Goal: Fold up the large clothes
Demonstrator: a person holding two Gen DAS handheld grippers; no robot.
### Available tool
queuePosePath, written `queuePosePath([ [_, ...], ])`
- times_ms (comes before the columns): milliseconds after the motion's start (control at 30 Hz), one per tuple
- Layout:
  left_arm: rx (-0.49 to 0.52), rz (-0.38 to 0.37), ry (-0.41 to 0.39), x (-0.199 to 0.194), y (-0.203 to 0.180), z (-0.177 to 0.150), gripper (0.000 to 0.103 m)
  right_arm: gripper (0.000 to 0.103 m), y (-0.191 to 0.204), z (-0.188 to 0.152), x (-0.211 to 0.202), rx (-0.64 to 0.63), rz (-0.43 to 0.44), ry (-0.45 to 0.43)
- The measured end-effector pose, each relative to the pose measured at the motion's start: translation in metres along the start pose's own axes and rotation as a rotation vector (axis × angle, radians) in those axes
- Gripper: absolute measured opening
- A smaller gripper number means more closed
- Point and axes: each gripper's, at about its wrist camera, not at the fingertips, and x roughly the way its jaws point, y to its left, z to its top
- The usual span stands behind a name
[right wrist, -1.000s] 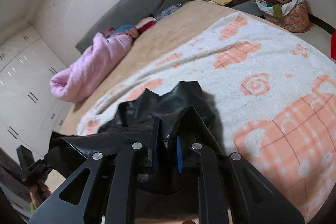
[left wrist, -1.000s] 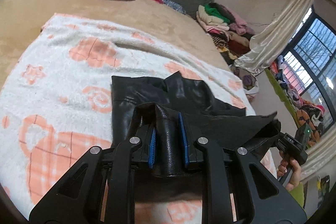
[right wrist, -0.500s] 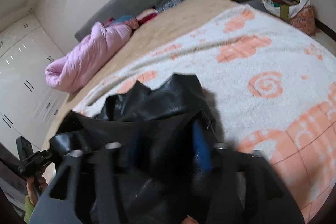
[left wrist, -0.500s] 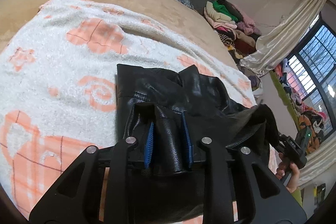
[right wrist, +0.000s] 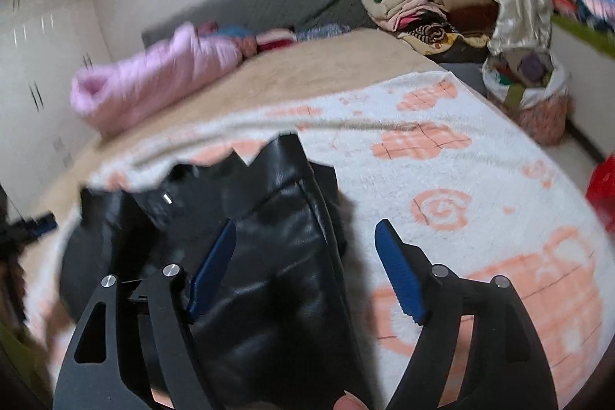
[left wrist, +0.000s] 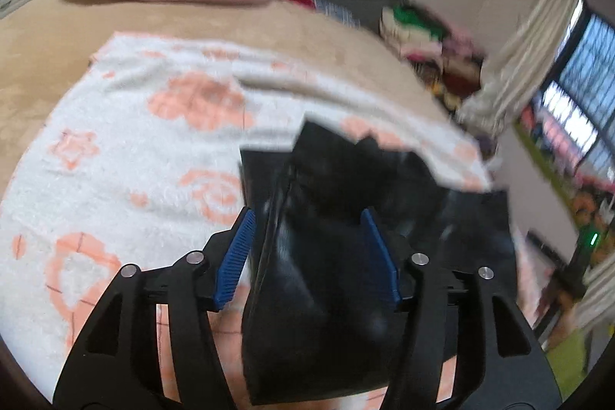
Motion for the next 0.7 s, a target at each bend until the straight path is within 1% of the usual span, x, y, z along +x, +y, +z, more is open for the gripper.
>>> queuePosePath([
  [67,0.049,0.047,0.054,0.024,-0.004,-0.005,0.05,0.074,0.008,0.0,0.019,-0.052,-0.021,0.047],
  [100,0.064,0.058,0.069,0.032,-0.006,-0.009,0.05,0.073,0.01,0.0,0.024,-0.064,-0.028,0.058],
  [133,0.082,0.065,0.081,0.039,-0.009,-0.011,0.05,0.068,0.014,0.001,0.033,-0.081,-0.039,0.071],
  [167,0.115,0.092,0.076,0.044,-0.014,-0.014,0.05,0.063,0.015,0.001,0.037,-0.089,-0.038,0.074],
  [200,0.14,0.113,0.065,0.046,-0.017,-0.016,0.045,0.049,0.017,0.0,0.043,-0.103,-0.037,0.075],
  [233,0.169,0.136,0.049,0.047,-0.021,-0.017,0.024,0.035,0.018,0.0,0.046,-0.113,-0.047,0.074],
  [267,0.193,0.166,0.027,0.045,-0.024,-0.017,0.013,0.026,0.02,0.0,0.048,-0.126,-0.069,0.067],
  [300,0.21,0.188,-0.007,0.04,-0.027,-0.015,0.006,0.008,0.021,0.001,0.048,-0.135,-0.089,0.05],
  [367,0.216,0.184,-0.061,0.026,-0.028,-0.01,0.003,0.007,0.019,0.006,0.04,-0.113,-0.089,0.017],
  [433,0.238,0.187,-0.13,0.007,-0.033,-0.001,0.003,0.006,0.014,0.017,0.024,-0.061,-0.061,-0.04],
  [500,0.24,0.158,-0.184,-0.012,-0.038,0.008,0.002,0.006,0.007,0.032,0.004,0.009,0.006,-0.117],
  [533,0.24,0.155,-0.202,-0.018,-0.041,0.012,0.002,0.006,0.005,0.037,-0.001,0.027,0.021,-0.141],
  [600,0.241,0.157,-0.232,-0.023,-0.041,0.02,0.002,0.006,-0.001,0.048,-0.007,0.069,0.051,-0.189],
  [667,0.218,0.146,-0.231,-0.017,-0.034,0.029,0.002,0.006,-0.009,0.056,-0.003,0.107,0.071,-0.206],
  [700,0.194,0.132,-0.216,-0.01,-0.028,0.033,0.002,0.006,-0.012,0.059,0.004,0.126,0.075,-0.203],
])
